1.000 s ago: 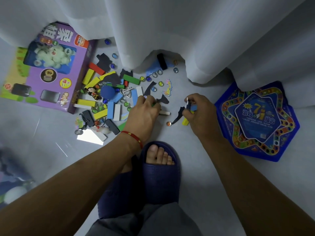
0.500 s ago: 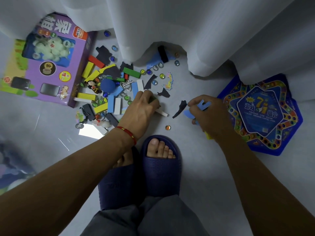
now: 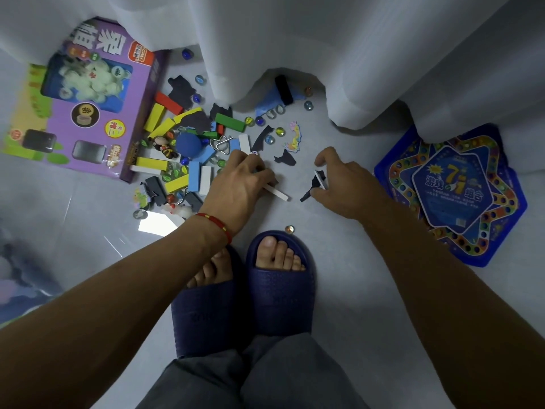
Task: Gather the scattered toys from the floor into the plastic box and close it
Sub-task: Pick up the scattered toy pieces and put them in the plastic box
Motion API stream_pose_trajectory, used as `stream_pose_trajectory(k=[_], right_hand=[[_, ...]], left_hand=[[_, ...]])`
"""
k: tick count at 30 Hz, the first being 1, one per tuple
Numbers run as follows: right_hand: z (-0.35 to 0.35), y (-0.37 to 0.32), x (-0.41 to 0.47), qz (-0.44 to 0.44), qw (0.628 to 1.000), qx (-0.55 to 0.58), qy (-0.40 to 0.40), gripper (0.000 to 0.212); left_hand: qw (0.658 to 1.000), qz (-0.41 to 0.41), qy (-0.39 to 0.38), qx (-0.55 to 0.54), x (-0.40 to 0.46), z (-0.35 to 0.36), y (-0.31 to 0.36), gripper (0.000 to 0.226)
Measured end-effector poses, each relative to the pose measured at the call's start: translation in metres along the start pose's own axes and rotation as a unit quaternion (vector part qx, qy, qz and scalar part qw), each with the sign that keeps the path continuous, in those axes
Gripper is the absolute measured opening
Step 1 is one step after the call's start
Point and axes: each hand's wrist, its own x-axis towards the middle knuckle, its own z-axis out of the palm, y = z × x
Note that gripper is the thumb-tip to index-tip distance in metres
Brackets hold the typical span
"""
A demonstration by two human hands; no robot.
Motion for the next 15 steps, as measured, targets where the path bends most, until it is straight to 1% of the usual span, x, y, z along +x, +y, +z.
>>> stream_pose_trajectory(k=[3,8,11,15], right_hand=[[0.000,-0.002,0.004,0.037,0.999,-0.006,-0.006,0.046],[-0.003,0.004,0.005,0.053,0.998,0.003,-0.042,0.047],[0.000,0.007,0.000,0.032,0.998,-0.025,-0.046,0.045],[0.008,0.010,-0.007,-0.002,0.999,-0.040,-0.037,0.043]], left_hand=[[1.000,0.000,-0.003,0.000,0.001,0.000,-0.001,0.020],[1.000,0.005,-0.002,0.005,0.001,0.003,-0.005,0.020],[1.000,0.004,-0.003,0.003,0.002,0.004,-0.006,0.020],[0.999,0.044,0.003,0.017,0.000,0.002,-0.005,0.020]])
